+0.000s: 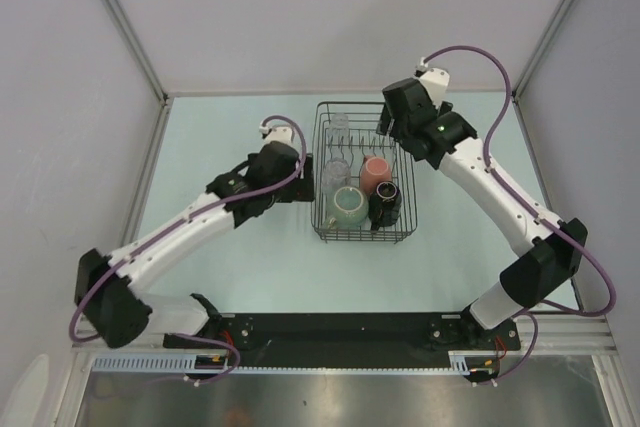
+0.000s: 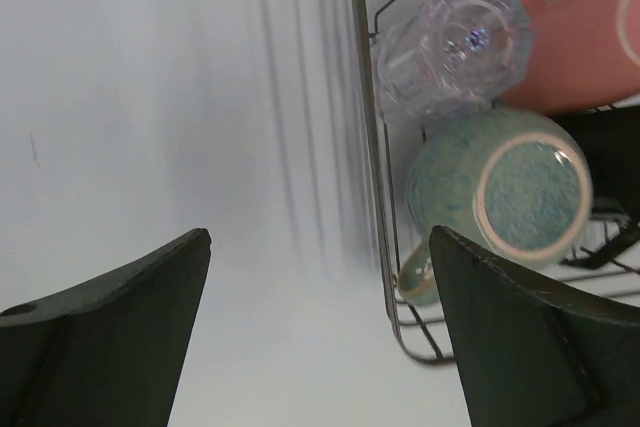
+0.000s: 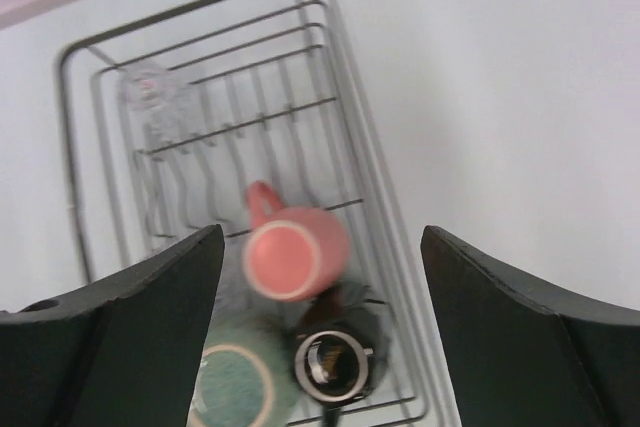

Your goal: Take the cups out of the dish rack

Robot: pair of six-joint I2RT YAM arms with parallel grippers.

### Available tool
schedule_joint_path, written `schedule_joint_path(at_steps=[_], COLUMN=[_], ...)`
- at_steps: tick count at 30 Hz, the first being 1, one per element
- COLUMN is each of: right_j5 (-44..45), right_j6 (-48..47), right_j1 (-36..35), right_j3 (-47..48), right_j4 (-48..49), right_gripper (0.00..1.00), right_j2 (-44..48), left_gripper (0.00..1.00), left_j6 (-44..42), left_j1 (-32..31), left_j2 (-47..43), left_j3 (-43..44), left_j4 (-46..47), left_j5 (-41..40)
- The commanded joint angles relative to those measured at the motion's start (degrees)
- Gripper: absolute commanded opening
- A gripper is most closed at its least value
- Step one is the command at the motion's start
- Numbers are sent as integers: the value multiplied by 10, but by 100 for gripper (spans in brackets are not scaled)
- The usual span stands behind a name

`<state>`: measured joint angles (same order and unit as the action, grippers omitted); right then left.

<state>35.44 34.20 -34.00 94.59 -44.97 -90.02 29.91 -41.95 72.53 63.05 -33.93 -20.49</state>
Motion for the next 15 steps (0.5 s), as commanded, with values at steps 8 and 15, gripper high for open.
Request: schedule_joint_path(at_steps=[8, 15], right_j5=[-5, -21], right_j6=[-66, -85], right_j1=[38, 69], right_j3=[-92, -125], right_j4=[15, 48], right_gripper=[84, 74], right_j2=[24, 8], left_gripper=[90, 59], left_j6=[-50, -39], left_j1=[49, 49], left_j2=[187, 199], left_j3=[107, 81], left_j4=[57, 78], left_j5=[82, 96])
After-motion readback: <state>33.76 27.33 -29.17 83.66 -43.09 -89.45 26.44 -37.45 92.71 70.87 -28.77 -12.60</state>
